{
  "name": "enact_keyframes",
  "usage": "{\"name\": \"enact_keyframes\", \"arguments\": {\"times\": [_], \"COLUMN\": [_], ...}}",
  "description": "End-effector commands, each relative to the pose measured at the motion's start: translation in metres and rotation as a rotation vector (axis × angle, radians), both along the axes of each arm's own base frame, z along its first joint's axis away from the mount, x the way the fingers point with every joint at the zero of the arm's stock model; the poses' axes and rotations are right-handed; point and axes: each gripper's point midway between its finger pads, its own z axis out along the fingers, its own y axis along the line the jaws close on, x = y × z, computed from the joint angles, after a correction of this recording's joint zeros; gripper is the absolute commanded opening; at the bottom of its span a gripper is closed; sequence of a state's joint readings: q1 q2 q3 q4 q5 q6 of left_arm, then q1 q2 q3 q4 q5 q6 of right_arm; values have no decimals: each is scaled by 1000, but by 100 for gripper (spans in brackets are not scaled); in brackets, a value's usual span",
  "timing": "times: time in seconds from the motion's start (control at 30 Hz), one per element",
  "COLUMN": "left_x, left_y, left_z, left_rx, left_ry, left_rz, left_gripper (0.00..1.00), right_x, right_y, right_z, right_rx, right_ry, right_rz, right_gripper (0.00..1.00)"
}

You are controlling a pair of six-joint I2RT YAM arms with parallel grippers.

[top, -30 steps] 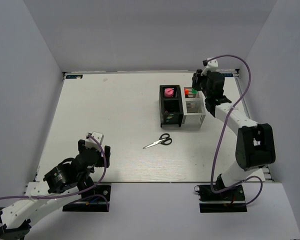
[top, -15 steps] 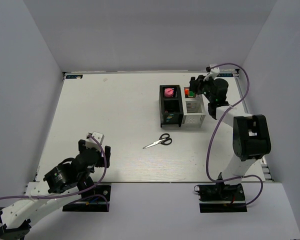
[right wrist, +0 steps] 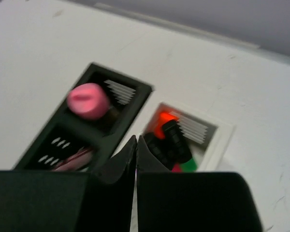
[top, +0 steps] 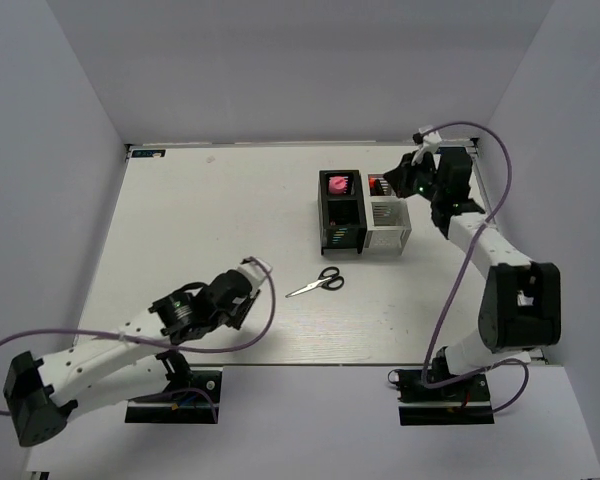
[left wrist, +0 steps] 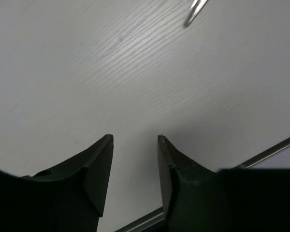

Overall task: Sort the stationery into containers
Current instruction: Move the scissors to the center of the board.

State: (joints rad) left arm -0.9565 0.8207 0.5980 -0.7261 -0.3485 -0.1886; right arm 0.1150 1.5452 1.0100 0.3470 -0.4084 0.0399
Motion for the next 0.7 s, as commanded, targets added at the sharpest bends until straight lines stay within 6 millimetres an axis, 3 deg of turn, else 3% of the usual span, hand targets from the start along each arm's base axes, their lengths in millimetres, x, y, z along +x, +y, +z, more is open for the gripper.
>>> {"name": "enact_keyframes", "arguments": {"times": [0.0, 0.03, 0.07, 0.1, 0.13, 0.17, 0.2, 0.23, 0.27, 0.3, 0.37, 0.43, 0.47, 0.5, 0.53, 0.6, 0.63, 0.67], "left_x": [11, 17, 23, 25, 32, 39, 45, 51, 57, 61, 74, 86, 96, 104, 113, 126, 132, 136], "left_y": [-64, -80, -93, -101, -115, -127, -140, -150, -158, -166, -182, -191, -199, -202, -205, -218, -224, -231], "left_z": [35, 39, 36, 27, 36, 39, 26, 30, 33, 19, 25, 24, 28, 29, 19, 30, 20, 25], "left_rx": [-157, -175, -185, -171, -208, -239, -238, -268, -287, -268, -279, -283, -297, -311, -306, -361, -358, -377], "left_ry": [-22, -29, -24, 0, -30, -55, -38, -65, -82, -53, -77, -96, -113, -119, -113, -127, -106, -107], "left_rz": [-205, -230, -248, -269, -283, -288, -305, -312, -313, -308, -307, -290, -283, -267, -252, -236, -235, -234], "left_gripper": [56, 64, 69, 71, 72, 72, 72, 68, 64, 61, 50, 45, 39, 39, 37, 37, 37, 37], "right_x": [-72, -85, -134, -146, -162, -187, -216, -229, -236, -242, -251, -255, -265, -248, -247, -243, -241, -239], "right_y": [25, 29, 44, 44, 45, 49, 48, 47, 44, 41, 33, 24, 14, 6, -2, -5, -8, -8], "right_z": [31, 32, 32, 35, 36, 42, 45, 34, 25, 31, 22, 17, -13, -25, -34, -21, -26, -27], "right_rx": [64, 87, 186, 190, 181, 244, 285, 279, 307, 308, 274, 116, 92, 8, -78, -115, -122, -110], "right_ry": [259, 321, 482, 470, 458, 494, 511, 457, 480, 474, 508, 368, 378, 285, 235, 194, 229, 244], "right_rz": [237, 272, 456, 525, 589, 684, 737, 794, 784, 766, 712, 660, 594, 528, 473, 456, 442, 428], "right_gripper": [0, 0, 10, 35, 61, 78, 82, 72, 44, 0, 0, 0, 0, 1, 1, 5, 7, 7]}}
